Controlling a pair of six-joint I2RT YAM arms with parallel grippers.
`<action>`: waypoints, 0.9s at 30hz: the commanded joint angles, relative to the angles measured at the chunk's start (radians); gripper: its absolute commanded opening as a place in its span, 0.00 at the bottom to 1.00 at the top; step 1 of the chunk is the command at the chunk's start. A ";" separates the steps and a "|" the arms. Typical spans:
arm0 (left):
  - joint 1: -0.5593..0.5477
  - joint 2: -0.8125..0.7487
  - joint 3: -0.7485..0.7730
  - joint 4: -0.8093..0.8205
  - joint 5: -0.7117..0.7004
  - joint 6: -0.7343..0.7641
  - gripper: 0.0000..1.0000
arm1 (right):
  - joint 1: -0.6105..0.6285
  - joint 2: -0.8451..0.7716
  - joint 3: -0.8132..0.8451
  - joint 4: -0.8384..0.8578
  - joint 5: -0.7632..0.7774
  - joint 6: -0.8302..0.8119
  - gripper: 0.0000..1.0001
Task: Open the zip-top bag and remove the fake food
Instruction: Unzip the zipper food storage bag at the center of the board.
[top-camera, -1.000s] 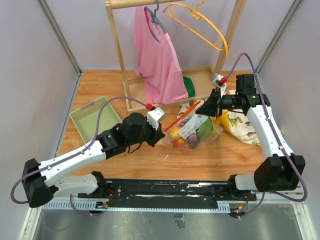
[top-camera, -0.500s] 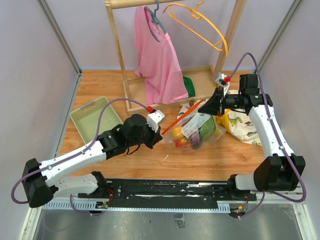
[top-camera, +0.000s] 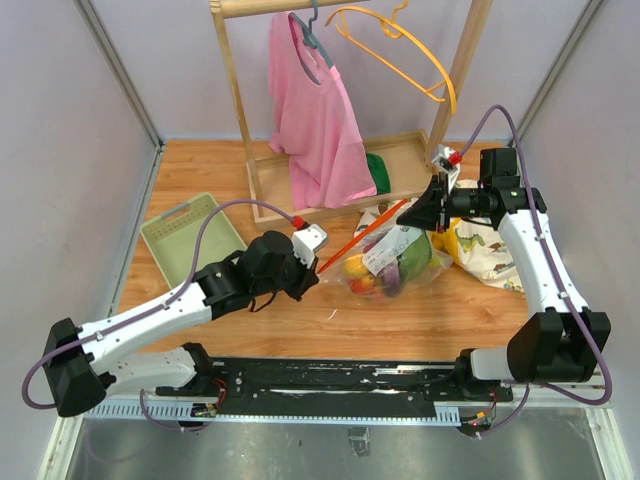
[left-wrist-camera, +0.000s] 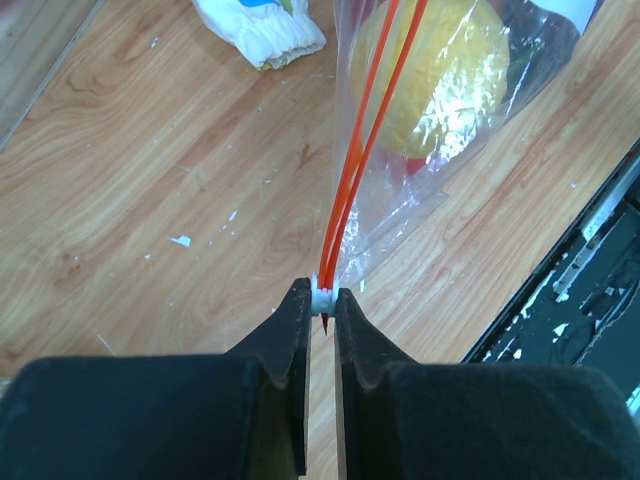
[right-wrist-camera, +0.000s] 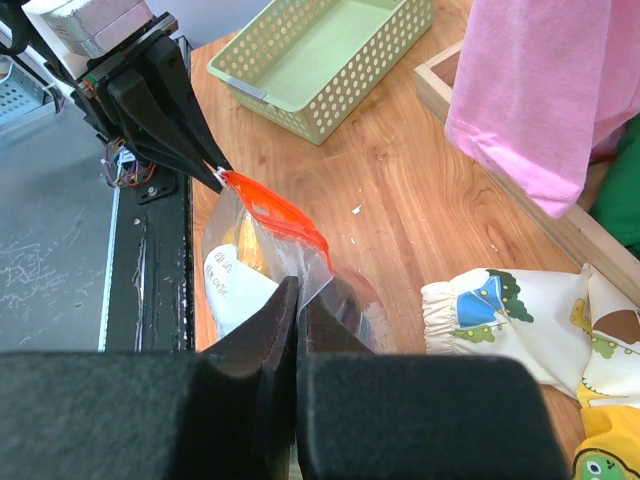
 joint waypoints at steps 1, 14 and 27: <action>0.011 -0.028 -0.019 -0.081 -0.026 0.012 0.13 | -0.033 -0.029 0.031 0.019 -0.012 -0.014 0.01; 0.062 -0.238 -0.035 0.309 -0.048 -0.334 0.83 | -0.031 -0.033 -0.014 -0.121 -0.186 -0.230 0.01; 0.081 0.036 0.027 0.438 0.125 -0.143 0.45 | -0.006 -0.055 -0.070 -0.319 -0.111 -0.534 0.01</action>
